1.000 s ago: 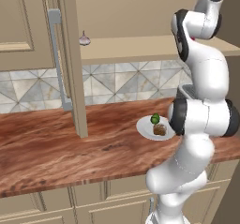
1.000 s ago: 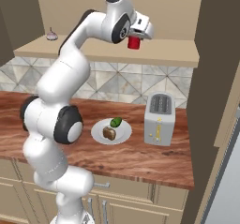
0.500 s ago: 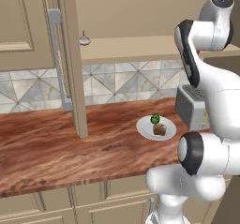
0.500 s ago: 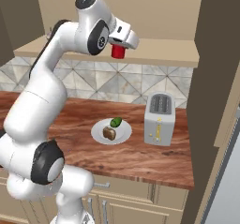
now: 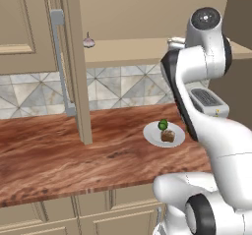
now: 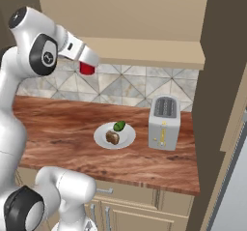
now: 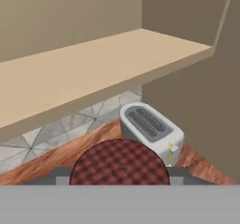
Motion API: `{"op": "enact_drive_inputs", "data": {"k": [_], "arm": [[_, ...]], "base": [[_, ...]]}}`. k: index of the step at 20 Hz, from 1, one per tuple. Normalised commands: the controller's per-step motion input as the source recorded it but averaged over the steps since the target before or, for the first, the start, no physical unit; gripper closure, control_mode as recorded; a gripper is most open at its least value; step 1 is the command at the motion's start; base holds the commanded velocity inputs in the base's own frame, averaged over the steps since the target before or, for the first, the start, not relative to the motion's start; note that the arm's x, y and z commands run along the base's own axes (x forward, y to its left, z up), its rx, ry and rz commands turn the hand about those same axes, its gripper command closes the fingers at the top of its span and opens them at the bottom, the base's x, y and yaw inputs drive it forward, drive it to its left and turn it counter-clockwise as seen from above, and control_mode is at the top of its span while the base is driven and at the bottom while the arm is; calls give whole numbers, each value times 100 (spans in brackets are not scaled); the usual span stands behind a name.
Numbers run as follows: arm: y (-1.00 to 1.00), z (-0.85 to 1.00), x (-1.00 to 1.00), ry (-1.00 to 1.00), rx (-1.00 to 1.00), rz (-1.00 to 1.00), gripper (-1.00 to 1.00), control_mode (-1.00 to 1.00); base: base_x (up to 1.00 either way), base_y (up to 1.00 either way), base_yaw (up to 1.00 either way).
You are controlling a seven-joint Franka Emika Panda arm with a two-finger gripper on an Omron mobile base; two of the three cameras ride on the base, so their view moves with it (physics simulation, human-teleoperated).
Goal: Pick the avocado and bread from the counter and place them on the plate. Then pick the jam from the cabinet and place it next to the plate. Lastly close the cabinet door.
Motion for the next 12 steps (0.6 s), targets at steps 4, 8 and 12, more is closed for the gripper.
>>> {"op": "enact_drive_inputs", "data": {"k": [4,8,12], "arm": [[64,-31,-54,0,-5,-24,100,-100],[53,-38,-25,8,-2,-15,100,-100],[44,-41,-13,19,0,-15,100,-100]], "base": [[0,0,0],[0,0,0],[0,0,0]]}}
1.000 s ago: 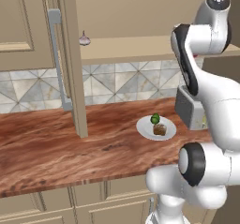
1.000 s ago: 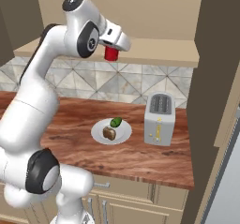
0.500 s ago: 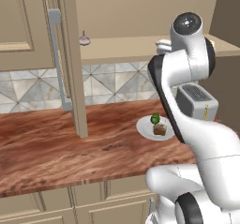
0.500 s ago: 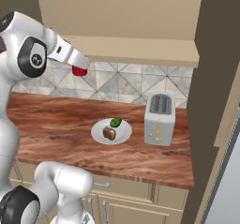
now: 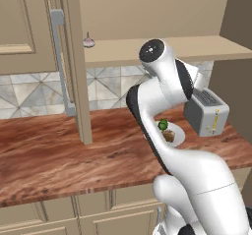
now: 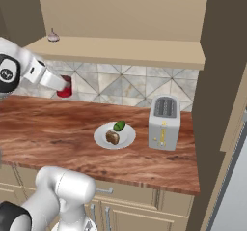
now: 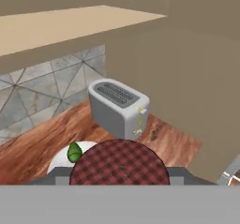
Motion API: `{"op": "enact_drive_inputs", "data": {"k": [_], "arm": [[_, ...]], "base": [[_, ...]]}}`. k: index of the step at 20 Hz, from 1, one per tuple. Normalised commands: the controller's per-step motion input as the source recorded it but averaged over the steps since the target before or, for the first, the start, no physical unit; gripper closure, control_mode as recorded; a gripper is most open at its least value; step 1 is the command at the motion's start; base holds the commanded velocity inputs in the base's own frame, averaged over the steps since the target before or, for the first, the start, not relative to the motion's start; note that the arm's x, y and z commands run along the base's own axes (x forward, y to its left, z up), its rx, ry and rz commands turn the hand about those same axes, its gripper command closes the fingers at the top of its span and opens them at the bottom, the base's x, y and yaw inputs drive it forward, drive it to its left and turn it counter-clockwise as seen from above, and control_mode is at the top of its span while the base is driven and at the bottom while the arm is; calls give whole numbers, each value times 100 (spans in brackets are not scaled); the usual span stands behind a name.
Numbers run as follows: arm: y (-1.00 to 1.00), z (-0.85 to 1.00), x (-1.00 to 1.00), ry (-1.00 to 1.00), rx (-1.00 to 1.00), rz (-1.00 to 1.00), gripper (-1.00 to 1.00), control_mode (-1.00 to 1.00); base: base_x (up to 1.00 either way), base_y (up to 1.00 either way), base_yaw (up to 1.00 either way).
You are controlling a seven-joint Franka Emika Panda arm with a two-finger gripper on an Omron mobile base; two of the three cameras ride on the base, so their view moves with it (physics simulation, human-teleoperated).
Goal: Pick the avocado and bread from the counter and place them on the plate. Then pick the jam from the cabinet and place it next to the plate. Lastly close the cabinet door.
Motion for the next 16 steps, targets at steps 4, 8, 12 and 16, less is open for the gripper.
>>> {"op": "enact_drive_inputs", "data": {"k": [4,8,12,16], "arm": [[21,-49,-4,12,0,-11,100,-100],[3,-55,0,7,0,-5,100,-100],[0,-53,0,0,0,-1,100,-100],[0,-53,0,-1,0,0,100,-100]], "base": [[0,0,0],[0,0,0],[0,0,0],[0,0,0]]}}
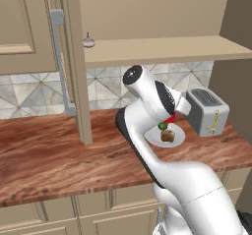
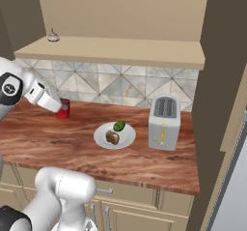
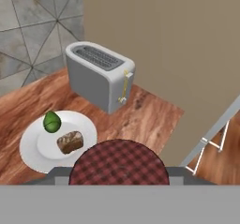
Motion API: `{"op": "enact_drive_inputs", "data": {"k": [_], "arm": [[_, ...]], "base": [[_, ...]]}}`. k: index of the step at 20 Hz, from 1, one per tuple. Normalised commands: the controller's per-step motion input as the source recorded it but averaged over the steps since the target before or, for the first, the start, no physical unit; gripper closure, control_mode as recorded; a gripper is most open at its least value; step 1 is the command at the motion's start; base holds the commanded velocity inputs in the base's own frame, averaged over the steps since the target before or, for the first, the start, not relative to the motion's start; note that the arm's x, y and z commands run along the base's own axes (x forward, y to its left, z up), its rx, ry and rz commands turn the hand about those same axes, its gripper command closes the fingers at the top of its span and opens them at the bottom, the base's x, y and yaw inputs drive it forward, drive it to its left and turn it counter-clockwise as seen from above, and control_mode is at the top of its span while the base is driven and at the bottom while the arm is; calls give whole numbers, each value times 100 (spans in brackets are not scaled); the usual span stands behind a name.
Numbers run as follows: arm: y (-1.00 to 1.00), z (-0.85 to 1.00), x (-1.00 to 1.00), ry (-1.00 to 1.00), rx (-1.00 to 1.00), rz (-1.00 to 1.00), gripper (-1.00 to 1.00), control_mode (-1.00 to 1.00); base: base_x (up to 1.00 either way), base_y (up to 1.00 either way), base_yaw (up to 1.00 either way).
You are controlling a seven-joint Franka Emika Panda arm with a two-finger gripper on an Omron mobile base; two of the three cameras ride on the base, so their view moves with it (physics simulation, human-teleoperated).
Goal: Pick the avocado and bread from the counter and place them on the plate. Then pick the jam from the cabinet and place it next to the plate. Lastly close the cabinet door.
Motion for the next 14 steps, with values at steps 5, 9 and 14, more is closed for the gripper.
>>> {"op": "enact_drive_inputs", "data": {"k": [5,9,14], "arm": [[0,-41,2,-2,0,0,100,-100],[6,-30,15,0,0,-5,100,-100],[27,-23,35,0,0,-12,100,-100]], "base": [[0,0,0],[0,0,0],[0,0,0]]}}
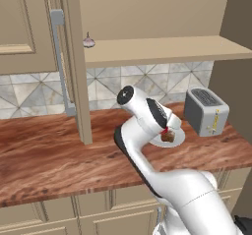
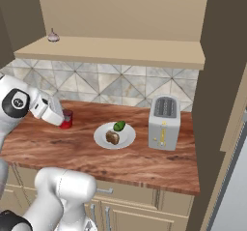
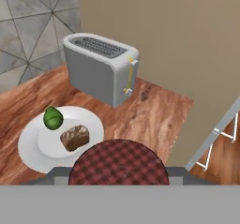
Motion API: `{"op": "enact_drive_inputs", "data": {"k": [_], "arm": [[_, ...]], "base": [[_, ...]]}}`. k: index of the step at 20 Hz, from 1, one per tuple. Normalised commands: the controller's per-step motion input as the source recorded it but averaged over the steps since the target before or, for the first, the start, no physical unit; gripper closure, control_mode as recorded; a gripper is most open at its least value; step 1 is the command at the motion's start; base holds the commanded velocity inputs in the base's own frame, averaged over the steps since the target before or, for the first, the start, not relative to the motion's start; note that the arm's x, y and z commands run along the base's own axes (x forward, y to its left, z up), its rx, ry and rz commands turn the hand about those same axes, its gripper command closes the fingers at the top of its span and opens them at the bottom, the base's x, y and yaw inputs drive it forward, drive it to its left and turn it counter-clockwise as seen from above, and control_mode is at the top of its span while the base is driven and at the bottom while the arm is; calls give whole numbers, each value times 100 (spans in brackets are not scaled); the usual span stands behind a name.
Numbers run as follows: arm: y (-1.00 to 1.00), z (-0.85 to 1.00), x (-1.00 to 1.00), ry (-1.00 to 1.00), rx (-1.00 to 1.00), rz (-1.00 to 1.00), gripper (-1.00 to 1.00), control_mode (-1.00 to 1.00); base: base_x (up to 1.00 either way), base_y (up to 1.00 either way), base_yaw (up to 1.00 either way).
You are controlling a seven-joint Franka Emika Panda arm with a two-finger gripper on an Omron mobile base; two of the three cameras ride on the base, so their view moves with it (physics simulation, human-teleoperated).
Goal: Pick the avocado and bread from the counter and place them on the plate. Then pick the jam from the cabinet and place it next to the plate. Lastly close the cabinet door.
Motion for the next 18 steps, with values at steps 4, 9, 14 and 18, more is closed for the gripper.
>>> {"op": "enact_drive_inputs", "data": {"k": [4,9,14,18], "arm": [[33,-31,39,0,-1,-9,100,-100],[23,-33,6,0,0,-5,100,-100],[3,-31,0,-1,-1,-2,100,-100],[0,-40,0,-1,-2,0,100,-100]], "base": [[0,0,0],[0,0,0],[0,0,0],[0,0,0]]}}
